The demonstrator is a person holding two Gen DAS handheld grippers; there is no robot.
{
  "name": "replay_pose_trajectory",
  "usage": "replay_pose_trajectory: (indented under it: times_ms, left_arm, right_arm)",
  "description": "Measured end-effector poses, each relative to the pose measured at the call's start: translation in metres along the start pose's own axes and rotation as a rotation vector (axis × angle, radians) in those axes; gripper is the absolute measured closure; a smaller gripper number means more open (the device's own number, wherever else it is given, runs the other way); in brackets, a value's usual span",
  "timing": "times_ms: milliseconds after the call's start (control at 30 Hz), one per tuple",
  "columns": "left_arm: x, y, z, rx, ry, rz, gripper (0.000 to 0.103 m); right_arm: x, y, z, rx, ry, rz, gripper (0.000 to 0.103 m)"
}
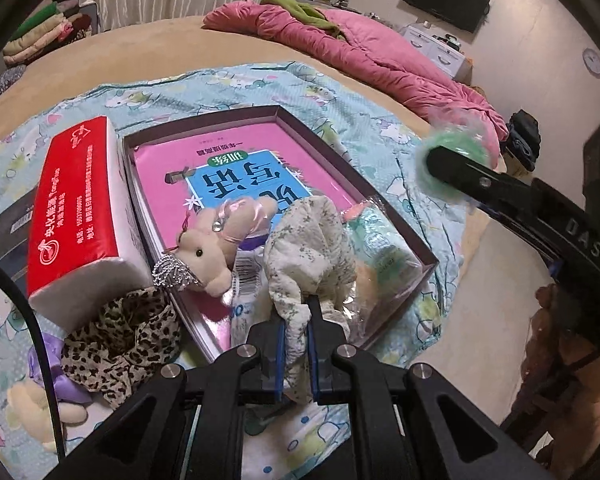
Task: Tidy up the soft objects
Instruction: 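Lower the scrunchie and green sponge onto the pink book and open both tools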
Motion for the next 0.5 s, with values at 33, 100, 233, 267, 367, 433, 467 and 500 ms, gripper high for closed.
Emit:
replay_pose_trajectory:
  times_ms: [33, 100, 233, 267, 367, 433, 467, 500]
  left_arm:
    - [0.000, 0.001, -0.001, -0.003, -0.001, 0.004, 0.094]
    - [0.001, 0.003, -0.002, -0.007, -0.007, 0.007, 0.094]
    - [0.001, 0.005, -0.001, -0.008, -0.011, 0.006, 0.094]
    - [0.001, 0.006, -0.001, -0.009, -0.011, 0.003, 0.094]
    - [0.002, 0.007, 0.000, -0.009, -0.012, -0.002, 0.094]
    - [0.002, 0.009, 0.001, -0.011, -0.015, 0.002, 0.094]
    - [0.002, 0.010, 0.001, -0.013, -0.016, 0.003, 0.094]
    - [0.003, 0.011, 0.001, -0.010, -0.017, 0.004, 0.094]
  right_arm:
    - [0.001, 0.002, -0.006, -0.003, 0.003, 0.009, 0.059]
    - [0.004, 0.006, -0.019, -0.008, 0.023, 0.024, 0.059]
    - [0.005, 0.016, -0.047, -0.017, 0.074, 0.061, 0.059]
    - [0.003, 0.018, -0.054, -0.029, 0.091, 0.070, 0.059]
    - [0.000, 0.020, -0.074, -0.048, 0.137, 0.076, 0.059]
    - [-0.003, 0.021, -0.086, -0.060, 0.164, 0.079, 0.059]
    - [-0.004, 0.021, -0.089, -0.065, 0.174, 0.080, 0.059]
    - [-0.005, 0.021, -0.094, -0.067, 0.186, 0.078, 0.059]
Point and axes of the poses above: each gripper's, at about its wrist camera, not at the fingertips, and z roughly against the way its jaws point, y to its left, x to its top, the point moved 3 cm from there along -z, roughly the way its jaws point, and after that the axes turned 7 degrees about -z, right-handed, at the moved point
